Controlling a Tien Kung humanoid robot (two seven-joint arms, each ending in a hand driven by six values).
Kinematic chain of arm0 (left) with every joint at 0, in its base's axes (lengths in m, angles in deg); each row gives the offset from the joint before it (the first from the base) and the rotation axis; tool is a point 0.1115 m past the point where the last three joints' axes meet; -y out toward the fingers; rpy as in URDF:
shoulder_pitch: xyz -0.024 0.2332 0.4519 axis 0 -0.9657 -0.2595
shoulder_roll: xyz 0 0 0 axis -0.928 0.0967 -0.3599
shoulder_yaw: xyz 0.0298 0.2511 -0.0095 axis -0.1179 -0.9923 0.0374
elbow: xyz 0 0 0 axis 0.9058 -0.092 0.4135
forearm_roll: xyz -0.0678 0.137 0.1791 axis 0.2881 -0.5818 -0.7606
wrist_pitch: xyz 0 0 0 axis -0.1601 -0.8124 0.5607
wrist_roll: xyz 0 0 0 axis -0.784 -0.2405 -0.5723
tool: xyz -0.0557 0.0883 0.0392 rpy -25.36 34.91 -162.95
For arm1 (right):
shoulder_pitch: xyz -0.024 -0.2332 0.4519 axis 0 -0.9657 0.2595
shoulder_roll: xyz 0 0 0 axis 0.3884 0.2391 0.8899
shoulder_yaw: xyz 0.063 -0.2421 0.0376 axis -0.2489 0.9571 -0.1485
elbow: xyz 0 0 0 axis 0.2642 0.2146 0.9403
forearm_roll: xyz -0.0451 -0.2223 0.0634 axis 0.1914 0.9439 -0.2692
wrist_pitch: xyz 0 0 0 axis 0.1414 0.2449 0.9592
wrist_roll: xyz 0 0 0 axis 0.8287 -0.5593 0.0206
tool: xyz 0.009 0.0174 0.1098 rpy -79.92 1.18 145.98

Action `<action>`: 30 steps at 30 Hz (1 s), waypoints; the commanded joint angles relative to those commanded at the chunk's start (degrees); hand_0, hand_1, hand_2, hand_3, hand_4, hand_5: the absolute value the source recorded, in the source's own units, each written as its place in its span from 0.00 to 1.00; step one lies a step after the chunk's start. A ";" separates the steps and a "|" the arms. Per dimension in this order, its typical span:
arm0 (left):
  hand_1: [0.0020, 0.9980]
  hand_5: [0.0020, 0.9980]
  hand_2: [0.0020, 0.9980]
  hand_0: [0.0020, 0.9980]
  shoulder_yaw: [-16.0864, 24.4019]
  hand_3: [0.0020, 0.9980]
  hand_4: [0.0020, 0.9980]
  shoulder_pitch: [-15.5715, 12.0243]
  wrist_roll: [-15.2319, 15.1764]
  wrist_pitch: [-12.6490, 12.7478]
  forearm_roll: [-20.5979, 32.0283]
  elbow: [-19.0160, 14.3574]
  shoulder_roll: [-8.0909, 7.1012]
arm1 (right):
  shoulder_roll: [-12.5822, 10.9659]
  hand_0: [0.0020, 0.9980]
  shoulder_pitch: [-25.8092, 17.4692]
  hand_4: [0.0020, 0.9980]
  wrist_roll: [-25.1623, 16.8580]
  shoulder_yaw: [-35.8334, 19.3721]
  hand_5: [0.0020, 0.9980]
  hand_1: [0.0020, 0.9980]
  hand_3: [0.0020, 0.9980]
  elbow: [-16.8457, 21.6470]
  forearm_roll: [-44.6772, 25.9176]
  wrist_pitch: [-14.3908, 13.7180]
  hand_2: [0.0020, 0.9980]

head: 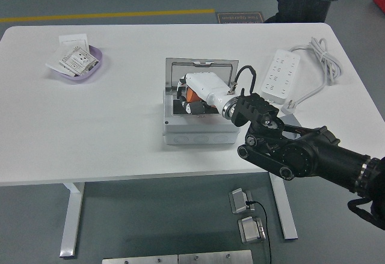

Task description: Pick up the cylinder from the cube,place it in the box,flap close box

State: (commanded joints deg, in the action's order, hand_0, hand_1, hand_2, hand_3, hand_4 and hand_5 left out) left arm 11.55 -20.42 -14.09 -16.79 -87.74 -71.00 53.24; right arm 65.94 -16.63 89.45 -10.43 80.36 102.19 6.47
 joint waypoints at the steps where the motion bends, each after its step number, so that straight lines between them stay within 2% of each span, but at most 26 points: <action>1: 0.65 0.19 0.61 0.63 0.05 0.62 0.66 0.01 0.00 0.00 -0.07 -0.01 -0.01 | -0.15 0.01 0.04 0.00 -0.41 -0.20 0.00 0.09 0.24 -0.24 0.06 0.40 0.21; 2: 0.65 0.19 0.61 0.63 0.06 0.62 0.66 0.01 0.01 0.00 -0.12 -0.01 -0.02 | -0.26 0.01 0.06 0.00 -0.75 -0.41 0.00 0.09 0.24 -0.41 0.11 0.69 0.21; 3: 0.65 0.19 0.61 0.63 0.07 0.62 0.66 0.02 0.01 0.00 -0.14 0.00 -0.02 | -0.35 0.09 0.07 0.00 -1.11 -0.66 0.00 0.16 0.32 -0.57 0.16 1.00 0.26; 8: 0.65 0.19 0.61 0.63 0.15 0.62 0.66 0.17 0.03 -0.01 -0.32 -0.04 0.02 | -0.48 0.09 0.14 0.00 -2.20 -1.71 0.00 0.16 0.32 -0.90 0.53 1.94 0.26; 9: 0.65 0.19 0.61 0.63 0.17 0.62 0.66 0.23 0.03 -0.01 -0.39 -0.07 0.03 | -0.47 0.21 0.13 0.43 -2.35 -1.89 0.18 0.30 0.50 -0.90 0.62 2.09 0.44; 14: 0.65 0.19 0.61 0.63 0.13 0.62 0.66 0.44 0.04 -0.03 -0.46 -0.11 0.08 | -0.44 0.21 0.07 0.43 -2.76 -2.41 0.18 0.30 0.50 -0.99 0.84 2.54 0.44; 15: 0.65 0.19 0.61 0.63 0.10 0.62 0.66 0.45 0.04 -0.03 -0.44 -0.11 0.09 | -0.46 0.20 0.05 0.72 -2.82 -2.45 0.32 0.38 0.64 -0.99 0.81 2.57 0.54; 20: 0.65 0.19 0.61 0.63 -0.26 0.62 0.66 0.34 0.08 -0.04 -0.14 -0.01 0.07 | -0.62 0.20 -0.21 0.72 -2.99 -2.63 0.32 0.38 0.64 -0.88 0.54 2.41 0.54; 21: 0.65 0.19 0.61 0.63 -0.34 0.62 0.66 0.33 0.08 -0.04 -0.06 0.01 0.05 | -0.62 0.58 -0.26 0.94 -3.03 -2.68 0.53 0.59 0.68 -0.86 0.47 2.36 0.60; 26: 0.65 0.19 0.61 0.63 -0.34 0.62 0.66 0.43 0.09 -0.03 -0.14 0.01 0.00 | -0.51 0.58 -0.40 0.94 -3.39 -2.56 0.53 0.59 0.68 -0.99 -0.04 1.89 0.60; 27: 0.65 0.19 0.61 0.63 -0.28 0.62 0.66 0.48 0.09 -0.03 -0.21 0.00 0.01 | -0.48 0.72 -0.43 0.98 -3.46 -2.50 0.58 0.62 0.70 -1.03 -0.13 1.81 0.62; 30: 0.65 0.19 0.61 0.63 -0.22 0.62 0.66 0.58 0.09 -0.03 -0.38 -0.05 0.06 | -0.46 0.72 -0.52 0.98 -3.66 -2.36 0.58 0.62 0.70 -1.10 -0.31 1.54 0.62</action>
State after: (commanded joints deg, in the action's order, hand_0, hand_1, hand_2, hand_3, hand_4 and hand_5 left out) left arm 11.33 -19.84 -14.00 -16.82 -88.12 -71.05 53.29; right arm 65.48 -17.15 85.80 -12.80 79.27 101.88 8.02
